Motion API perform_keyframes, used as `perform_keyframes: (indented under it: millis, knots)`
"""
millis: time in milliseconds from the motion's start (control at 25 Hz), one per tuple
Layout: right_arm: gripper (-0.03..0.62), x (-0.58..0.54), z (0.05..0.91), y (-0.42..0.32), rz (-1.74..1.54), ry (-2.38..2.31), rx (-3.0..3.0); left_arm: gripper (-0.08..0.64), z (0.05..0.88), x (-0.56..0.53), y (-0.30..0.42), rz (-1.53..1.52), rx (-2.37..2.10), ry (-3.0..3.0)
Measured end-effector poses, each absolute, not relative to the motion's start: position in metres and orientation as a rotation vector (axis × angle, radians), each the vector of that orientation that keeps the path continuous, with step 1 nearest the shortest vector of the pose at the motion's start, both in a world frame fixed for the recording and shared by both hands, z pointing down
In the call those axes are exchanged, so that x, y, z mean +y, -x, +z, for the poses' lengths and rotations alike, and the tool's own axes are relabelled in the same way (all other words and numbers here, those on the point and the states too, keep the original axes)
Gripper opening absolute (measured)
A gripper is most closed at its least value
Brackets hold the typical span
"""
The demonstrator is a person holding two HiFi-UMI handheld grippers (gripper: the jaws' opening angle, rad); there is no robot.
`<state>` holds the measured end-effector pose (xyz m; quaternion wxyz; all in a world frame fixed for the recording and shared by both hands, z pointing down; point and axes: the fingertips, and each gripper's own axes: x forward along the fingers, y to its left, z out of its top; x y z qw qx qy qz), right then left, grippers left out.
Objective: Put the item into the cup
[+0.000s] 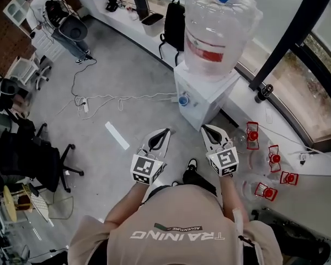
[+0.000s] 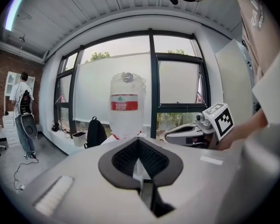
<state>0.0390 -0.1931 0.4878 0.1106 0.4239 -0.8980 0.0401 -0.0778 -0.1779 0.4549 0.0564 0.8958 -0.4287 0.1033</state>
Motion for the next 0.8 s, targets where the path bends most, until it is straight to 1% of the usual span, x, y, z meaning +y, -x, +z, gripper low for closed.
perform_keyframes:
  millis: [400,800]
  knots:
    - [0.011,-0.245,0.515,-0.045,0.192,-1.190,-2.640,0.005,0.468,-0.239,0.060,0.329,-1.335,-2.660]
    - [0.011,-0.268,0.540,0.006,0.283,-1.118,-2.591,0.005,0.492,-0.299,0.086,0.364,-1.240,-2.674]
